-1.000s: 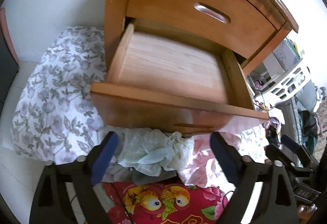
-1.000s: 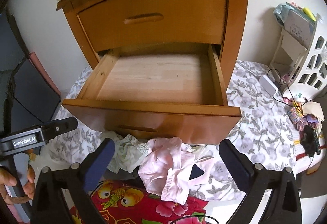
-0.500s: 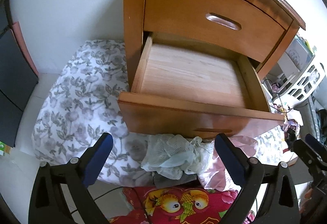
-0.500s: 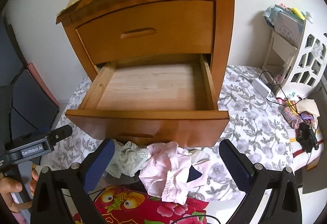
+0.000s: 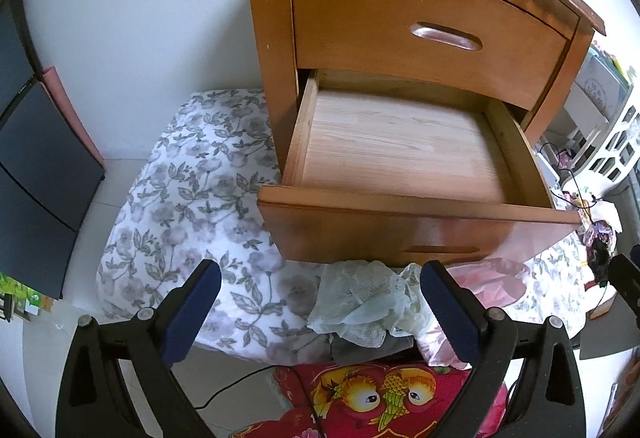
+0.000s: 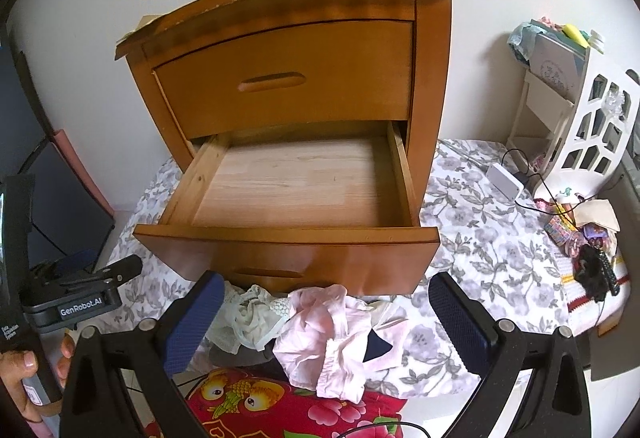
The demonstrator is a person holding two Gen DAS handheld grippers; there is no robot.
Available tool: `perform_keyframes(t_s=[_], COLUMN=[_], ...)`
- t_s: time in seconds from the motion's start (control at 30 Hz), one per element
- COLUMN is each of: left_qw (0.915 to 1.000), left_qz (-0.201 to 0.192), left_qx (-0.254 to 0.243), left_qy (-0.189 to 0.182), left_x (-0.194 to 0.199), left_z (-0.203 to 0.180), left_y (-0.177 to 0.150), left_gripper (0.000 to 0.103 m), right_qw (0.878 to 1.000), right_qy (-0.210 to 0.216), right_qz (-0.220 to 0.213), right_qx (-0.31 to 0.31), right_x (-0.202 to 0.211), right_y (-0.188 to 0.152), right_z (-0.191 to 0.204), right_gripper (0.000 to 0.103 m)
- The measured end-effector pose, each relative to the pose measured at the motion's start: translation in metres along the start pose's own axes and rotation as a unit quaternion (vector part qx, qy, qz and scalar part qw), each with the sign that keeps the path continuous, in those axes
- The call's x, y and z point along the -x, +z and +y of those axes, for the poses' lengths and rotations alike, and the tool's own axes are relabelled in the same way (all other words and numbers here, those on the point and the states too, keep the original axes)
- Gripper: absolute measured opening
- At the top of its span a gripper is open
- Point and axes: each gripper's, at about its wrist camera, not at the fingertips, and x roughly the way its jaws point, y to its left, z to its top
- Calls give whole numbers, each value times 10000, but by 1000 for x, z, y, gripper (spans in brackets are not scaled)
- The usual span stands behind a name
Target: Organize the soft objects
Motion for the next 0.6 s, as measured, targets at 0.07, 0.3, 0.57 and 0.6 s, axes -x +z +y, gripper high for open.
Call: perform_keyframes(t_s=[0.07, 0.3, 0.57, 0.6], left_qw=[10000, 9998, 9988, 9989], left_qz=[-10, -143, -259, -262], left_qx=[-6, -27, -195, -192], left_qy=[52, 157, 357, 335], left_x=[1, 7, 13, 14], left_z=[0, -1, -7, -7], left_y=[-1, -1, 0, 0], left_gripper=[100, 100, 100, 100], right_qw=[10000, 10000, 10000, 10000], right_qy=[-5, -31, -36, -40], right_qz=[0, -32, -74, -80], right_qx=[-2, -28, -14, -12], right_x=[0, 2, 5, 5], right_y=[0, 1, 2, 2], right_z=[-1, -1, -1, -1], right_gripper=[103, 103, 103, 103])
